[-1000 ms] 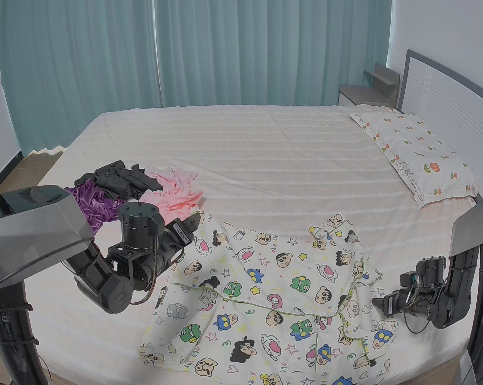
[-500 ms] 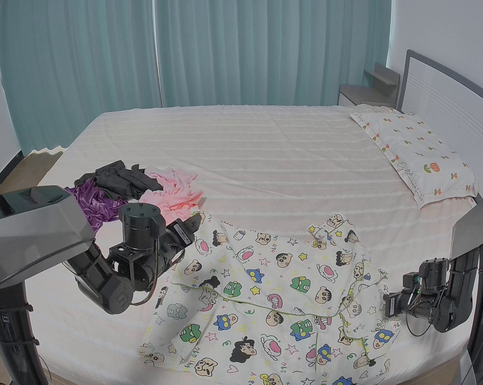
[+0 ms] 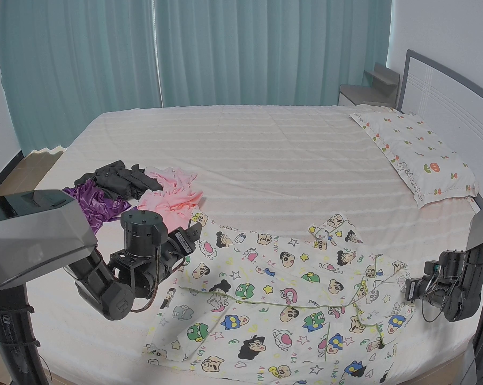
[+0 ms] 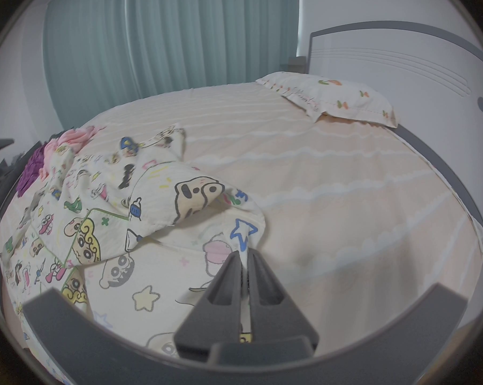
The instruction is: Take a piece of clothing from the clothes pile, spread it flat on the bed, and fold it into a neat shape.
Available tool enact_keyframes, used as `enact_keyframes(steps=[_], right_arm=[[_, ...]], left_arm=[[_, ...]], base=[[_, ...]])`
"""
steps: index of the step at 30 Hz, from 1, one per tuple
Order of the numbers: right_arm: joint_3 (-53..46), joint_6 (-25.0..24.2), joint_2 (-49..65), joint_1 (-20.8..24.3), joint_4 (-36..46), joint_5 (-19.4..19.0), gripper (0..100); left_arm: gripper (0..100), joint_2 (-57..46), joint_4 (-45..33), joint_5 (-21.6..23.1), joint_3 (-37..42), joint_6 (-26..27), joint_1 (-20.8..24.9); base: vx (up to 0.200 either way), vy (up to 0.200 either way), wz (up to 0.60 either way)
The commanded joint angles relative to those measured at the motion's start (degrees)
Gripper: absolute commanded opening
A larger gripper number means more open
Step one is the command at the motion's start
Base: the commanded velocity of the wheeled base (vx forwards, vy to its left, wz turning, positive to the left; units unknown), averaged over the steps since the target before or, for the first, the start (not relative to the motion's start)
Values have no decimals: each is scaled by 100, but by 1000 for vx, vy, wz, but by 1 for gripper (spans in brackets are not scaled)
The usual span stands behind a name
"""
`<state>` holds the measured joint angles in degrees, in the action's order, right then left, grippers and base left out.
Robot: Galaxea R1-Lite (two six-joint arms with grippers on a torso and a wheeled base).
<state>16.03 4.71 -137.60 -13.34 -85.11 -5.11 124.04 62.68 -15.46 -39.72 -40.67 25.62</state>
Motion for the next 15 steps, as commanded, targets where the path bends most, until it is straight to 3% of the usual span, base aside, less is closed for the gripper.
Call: enact_keyframes(steps=[1, 9, 10, 15], right_arm=[[313, 13, -127, -319, 39, -8, 0], [656, 13, -215, -486, 65, -34, 0], [621, 13, -215, -486, 74, -61, 100], [374, -40, -154, -468, -155, -359, 100]], left_arm=[[100, 41, -2, -1, 69, 15, 101], [100, 94, -2, 113, 386, 6, 329], [100, 85, -11, 219, 491, 6, 373], [100, 15, -37, 553, 983, -20, 610]], base=[[0, 0, 0], [0, 0, 0], [0, 0, 0], [0, 0, 0]])
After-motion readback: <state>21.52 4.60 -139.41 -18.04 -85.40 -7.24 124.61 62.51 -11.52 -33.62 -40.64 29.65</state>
